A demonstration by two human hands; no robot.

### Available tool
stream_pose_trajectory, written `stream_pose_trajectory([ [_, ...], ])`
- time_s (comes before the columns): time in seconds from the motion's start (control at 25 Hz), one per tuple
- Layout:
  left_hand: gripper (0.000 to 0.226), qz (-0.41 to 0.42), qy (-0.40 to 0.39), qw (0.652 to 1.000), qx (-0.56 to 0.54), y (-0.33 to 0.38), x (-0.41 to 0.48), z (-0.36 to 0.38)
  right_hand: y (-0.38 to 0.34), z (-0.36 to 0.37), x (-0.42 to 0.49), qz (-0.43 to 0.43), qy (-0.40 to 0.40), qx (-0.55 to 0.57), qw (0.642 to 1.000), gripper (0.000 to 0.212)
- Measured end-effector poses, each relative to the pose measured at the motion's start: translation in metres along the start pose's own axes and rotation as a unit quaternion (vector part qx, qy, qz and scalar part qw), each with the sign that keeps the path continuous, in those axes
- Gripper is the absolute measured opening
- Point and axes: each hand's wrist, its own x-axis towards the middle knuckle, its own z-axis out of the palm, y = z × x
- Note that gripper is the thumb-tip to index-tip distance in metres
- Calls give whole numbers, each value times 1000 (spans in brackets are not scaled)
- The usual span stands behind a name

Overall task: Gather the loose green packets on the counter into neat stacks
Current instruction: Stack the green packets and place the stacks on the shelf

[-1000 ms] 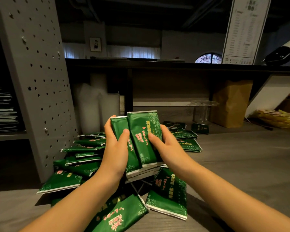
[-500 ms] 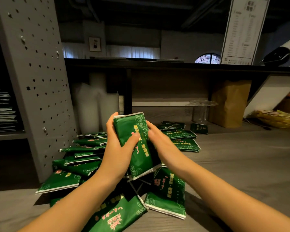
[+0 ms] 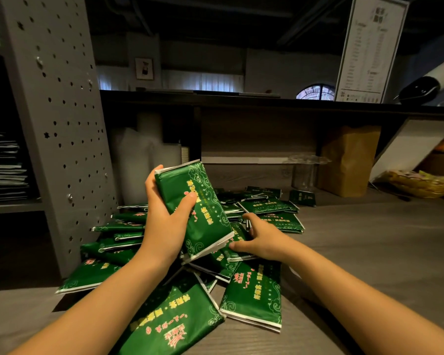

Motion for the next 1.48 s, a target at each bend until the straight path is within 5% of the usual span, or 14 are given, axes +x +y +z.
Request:
stream_pose_trajectory([
  [0.24,51,0,22,1000,-1,-1,5,-4,1,-18,-8,-1,-20,88,996,99],
  [0.44,60,-14,-3,1000,19,-4,6,-5,6,-34,-11,-29,74,154,985,73],
  [0.6,61,-27,-12,999,23,-7,7,-7,-12,-44,-23,-95,122,404,902,31],
  [0.68,59,-44,-19,999,14,-9,8,-7,-25,-38,-30,-132,92,479,863,29],
  [0.96,44,-78,-10,996,-53,-13,1,3,-54,14,-39,-224,31,408,884,44],
  [1.08,95,-118,-63,988,-78,-12,-4,4,-59,22,-44,-238,-2,387,891,50],
  [1.36,75,-14,-58,998,0,-14,-3,6,-52,19,-37,-260,-16,386,885,66],
  [1.48,71,-22,-42,999,-3,-13,0,3,-40,0,-28,-224,7,336,915,45],
])
